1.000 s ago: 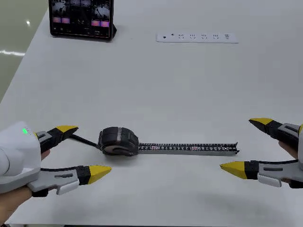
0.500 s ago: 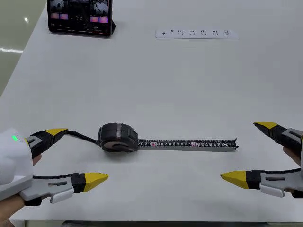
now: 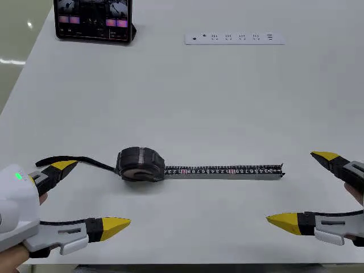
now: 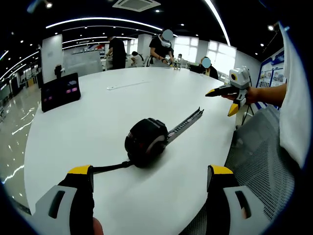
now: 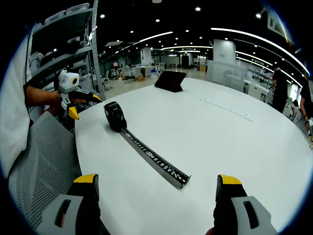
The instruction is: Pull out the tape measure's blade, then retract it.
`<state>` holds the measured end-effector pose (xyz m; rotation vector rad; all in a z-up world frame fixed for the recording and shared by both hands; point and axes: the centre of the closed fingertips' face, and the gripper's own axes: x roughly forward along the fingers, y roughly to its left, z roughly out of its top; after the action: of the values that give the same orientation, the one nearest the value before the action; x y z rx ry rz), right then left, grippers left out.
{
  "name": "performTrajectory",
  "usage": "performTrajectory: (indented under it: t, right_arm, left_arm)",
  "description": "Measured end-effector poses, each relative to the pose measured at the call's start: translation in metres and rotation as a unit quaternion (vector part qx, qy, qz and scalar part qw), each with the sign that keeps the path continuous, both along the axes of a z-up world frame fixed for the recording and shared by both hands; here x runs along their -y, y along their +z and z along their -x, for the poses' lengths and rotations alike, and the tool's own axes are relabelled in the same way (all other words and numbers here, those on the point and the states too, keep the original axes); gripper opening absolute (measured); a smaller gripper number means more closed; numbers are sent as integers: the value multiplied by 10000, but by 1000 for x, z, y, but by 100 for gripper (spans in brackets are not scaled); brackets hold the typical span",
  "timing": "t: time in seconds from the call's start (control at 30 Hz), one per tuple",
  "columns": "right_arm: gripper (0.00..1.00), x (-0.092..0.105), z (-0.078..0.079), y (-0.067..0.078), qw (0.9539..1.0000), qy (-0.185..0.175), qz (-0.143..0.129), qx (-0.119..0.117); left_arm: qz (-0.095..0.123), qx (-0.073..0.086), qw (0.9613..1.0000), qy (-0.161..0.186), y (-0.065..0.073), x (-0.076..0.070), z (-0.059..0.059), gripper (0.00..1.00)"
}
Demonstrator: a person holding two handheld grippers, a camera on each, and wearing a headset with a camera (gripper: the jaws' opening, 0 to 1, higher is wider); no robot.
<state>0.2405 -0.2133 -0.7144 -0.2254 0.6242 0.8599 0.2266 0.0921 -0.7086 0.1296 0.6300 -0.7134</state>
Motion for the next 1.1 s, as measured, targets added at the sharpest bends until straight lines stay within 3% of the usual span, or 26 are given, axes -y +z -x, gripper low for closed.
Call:
performTrajectory:
  t: [0.4,1.1]
  right_arm:
    - [99,0,5,-4,10000,-64,-34,-26]
    - [99,0,3,0,10000,-47,-43,12]
  left_arm:
    - [43,-93,9998,180,-4,-6,11,95]
    - [81,-44,9998,171,0,-3,8,95]
